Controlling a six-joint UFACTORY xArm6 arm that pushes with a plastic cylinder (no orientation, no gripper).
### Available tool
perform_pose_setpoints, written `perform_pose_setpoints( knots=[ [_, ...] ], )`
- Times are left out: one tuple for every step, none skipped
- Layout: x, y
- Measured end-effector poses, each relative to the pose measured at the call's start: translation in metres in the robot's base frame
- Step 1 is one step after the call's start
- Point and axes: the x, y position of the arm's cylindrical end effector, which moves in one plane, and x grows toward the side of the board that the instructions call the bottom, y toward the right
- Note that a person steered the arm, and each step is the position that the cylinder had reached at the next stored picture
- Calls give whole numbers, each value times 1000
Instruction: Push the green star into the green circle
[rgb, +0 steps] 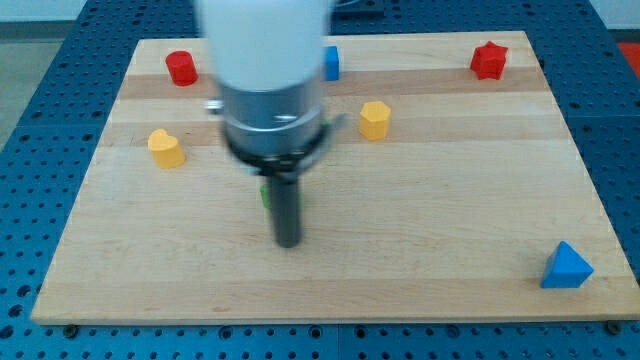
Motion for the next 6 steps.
perform_pose_setpoints(
  knots=[
    [-31,-24],
    [-65,-17],
    [-66,-15],
    [-66,-15],
    [-53,-17],
    [-23,-6]
  ],
)
